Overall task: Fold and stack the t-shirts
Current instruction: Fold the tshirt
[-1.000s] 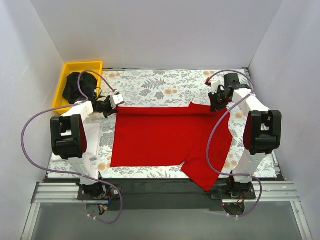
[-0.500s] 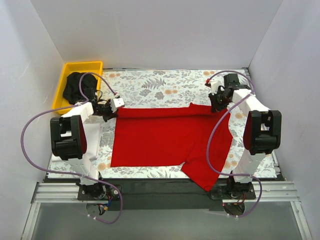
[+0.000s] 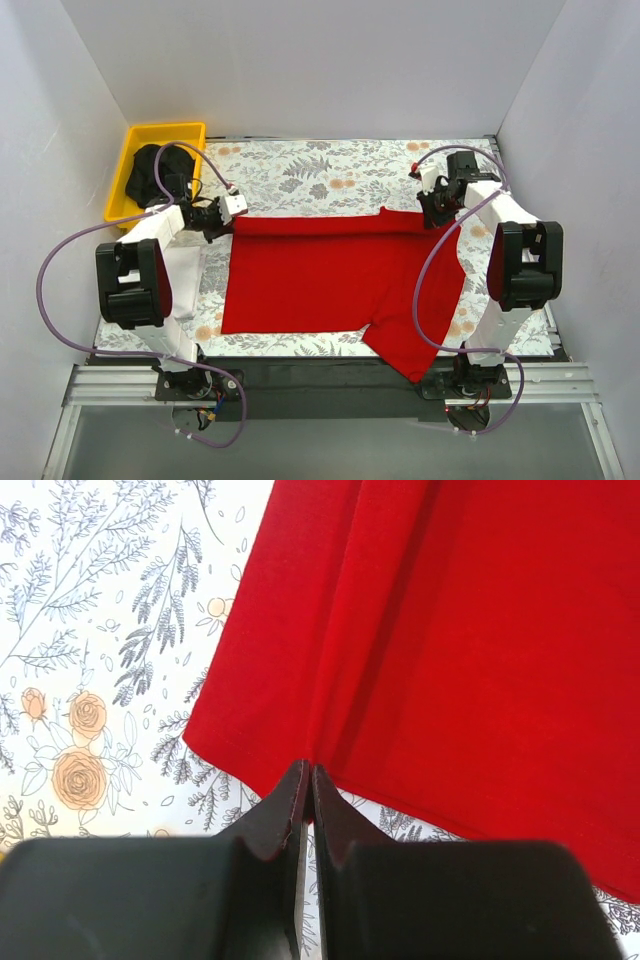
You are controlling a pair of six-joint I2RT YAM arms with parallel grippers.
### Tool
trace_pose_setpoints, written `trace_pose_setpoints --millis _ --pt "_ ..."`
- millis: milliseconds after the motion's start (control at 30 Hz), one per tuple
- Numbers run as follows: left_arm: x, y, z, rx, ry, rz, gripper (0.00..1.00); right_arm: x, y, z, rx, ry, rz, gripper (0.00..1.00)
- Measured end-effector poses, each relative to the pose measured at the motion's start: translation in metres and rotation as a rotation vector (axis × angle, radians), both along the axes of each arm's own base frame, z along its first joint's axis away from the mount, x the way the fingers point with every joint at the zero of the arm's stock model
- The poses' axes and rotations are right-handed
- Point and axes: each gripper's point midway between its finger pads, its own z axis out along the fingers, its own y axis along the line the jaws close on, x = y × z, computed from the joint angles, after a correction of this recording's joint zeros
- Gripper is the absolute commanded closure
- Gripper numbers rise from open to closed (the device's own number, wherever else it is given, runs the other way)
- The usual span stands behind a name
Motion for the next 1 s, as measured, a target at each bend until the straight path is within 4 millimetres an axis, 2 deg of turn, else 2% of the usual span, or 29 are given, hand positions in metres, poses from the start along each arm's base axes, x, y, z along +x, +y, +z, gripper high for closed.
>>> trace_pose_setpoints --millis 567,667,700,867,900,967,1000 --pt "-0.014 0.003 -0.033 0.040 0.079 -0.012 1.00 -0.010 -0.003 -0.019 -0.019 0.050 0.012 0.99" --pt "-0.014 0.004 -0.034 0.045 0.080 -0.012 0.89 -0.011 -0.002 -0.019 -0.016 0.052 0.014 0.99" --pt "-0.015 0.004 -0.035 0.048 0.082 -0.011 0.81 -0.011 -0.002 -0.019 -0.016 0.054 0.016 0.95" --pt "-0.022 0.005 -0.033 0.054 0.116 -0.023 0.64 -0.021 0.000 -0.021 -0.015 0.087 0.042 0.77" --pt "-0.022 0.003 -0.028 0.047 0.123 -0.026 0.61 -0.023 0.000 -0.022 -0.015 0.096 0.047 0.71" --pt "-0.016 -0.002 -0.011 0.014 0.124 -0.026 0.54 -0.029 0.000 -0.022 -0.012 0.120 0.055 0.65" --pt "-0.010 -0.005 -0.001 -0.001 0.114 -0.023 0.54 -0.031 0.000 -0.020 -0.010 0.130 0.059 0.64"
